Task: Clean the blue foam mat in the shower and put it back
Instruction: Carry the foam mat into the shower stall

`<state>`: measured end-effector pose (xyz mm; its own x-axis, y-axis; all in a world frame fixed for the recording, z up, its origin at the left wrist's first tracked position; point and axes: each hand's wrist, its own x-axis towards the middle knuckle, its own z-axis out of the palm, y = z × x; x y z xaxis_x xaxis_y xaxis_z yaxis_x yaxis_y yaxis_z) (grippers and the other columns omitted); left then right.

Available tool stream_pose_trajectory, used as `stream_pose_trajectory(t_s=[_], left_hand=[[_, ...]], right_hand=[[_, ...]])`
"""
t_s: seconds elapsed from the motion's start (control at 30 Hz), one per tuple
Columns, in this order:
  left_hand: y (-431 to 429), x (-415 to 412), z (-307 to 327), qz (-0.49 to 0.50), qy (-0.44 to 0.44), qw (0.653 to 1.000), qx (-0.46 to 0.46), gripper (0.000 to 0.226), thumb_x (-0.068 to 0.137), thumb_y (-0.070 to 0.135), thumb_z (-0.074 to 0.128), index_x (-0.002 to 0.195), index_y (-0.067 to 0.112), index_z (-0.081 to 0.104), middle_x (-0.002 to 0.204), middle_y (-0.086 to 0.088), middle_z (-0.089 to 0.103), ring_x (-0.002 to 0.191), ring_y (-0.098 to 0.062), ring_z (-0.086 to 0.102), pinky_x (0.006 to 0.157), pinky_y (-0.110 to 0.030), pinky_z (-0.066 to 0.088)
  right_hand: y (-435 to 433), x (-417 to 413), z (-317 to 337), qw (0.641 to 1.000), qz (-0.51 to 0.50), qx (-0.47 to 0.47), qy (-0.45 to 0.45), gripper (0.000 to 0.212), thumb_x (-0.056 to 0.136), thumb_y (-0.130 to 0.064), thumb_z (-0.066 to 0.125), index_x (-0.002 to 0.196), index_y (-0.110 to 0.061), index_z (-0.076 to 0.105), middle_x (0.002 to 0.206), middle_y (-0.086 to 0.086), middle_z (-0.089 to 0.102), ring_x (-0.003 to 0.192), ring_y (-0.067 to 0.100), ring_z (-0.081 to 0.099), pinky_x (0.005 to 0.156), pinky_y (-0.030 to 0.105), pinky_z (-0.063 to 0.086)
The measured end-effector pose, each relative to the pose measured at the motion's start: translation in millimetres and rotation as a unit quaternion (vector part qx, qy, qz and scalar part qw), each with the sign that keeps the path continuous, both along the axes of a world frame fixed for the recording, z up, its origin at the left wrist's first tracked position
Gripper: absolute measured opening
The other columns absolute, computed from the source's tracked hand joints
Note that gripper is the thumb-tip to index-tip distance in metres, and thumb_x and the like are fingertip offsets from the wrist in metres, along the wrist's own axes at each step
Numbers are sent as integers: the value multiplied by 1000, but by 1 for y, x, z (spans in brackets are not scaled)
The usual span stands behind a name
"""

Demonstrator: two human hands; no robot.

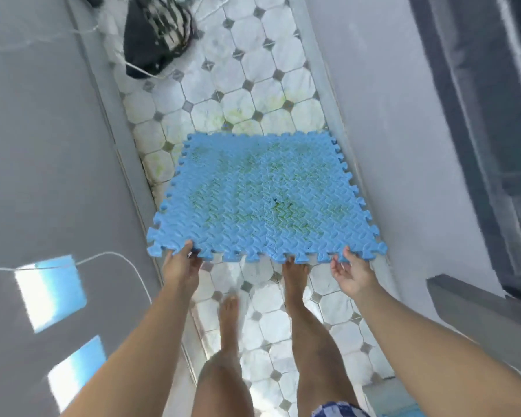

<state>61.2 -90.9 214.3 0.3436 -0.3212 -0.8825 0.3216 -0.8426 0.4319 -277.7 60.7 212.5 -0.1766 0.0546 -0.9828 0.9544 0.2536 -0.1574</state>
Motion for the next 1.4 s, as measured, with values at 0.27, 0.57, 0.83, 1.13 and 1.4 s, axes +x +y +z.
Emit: stream_pose_trajectory(t_s=[0.27,0.57,0.83,1.13,1.4], left_hand=[[-28,-19,156,-210,-26,977,-33,14,99,1,62,106,10,54,91,-14,64,69,-18,61,48,-23,50],[55,-77,249,-538,-6,842,-28,14,97,-5,60,99,8,55,93,-13,65,74,-24,65,58,-31,61],[251,-155,259,-819,77,569,-5,35,98,-9,55,130,4,56,112,-14,66,76,-25,68,50,-28,57],[511,-166,242,-935,42,350,45,27,99,-11,51,116,10,56,119,-16,61,76,-26,64,44,-27,56],[646,-157,217,-967,-13,244,79,50,100,-12,45,148,0,44,136,-23,59,112,-44,64,80,-48,59]], right_hand=[[81,54,129,985,-167,23,-23,13,100,-14,60,88,-12,55,88,11,53,71,19,53,40,26,54],[279,196,241,891,-453,5,-2,16,97,-1,61,87,-12,55,103,9,55,87,23,55,85,35,57],[444,362,258,758,-651,35,36,10,100,-2,52,94,-10,50,102,10,51,86,22,57,51,29,61],[553,506,239,540,-834,111,13,11,95,7,56,94,-3,57,118,7,56,79,18,60,69,27,59],[607,548,229,459,-866,189,68,28,92,2,65,114,-7,49,104,16,60,70,30,63,51,36,61]])
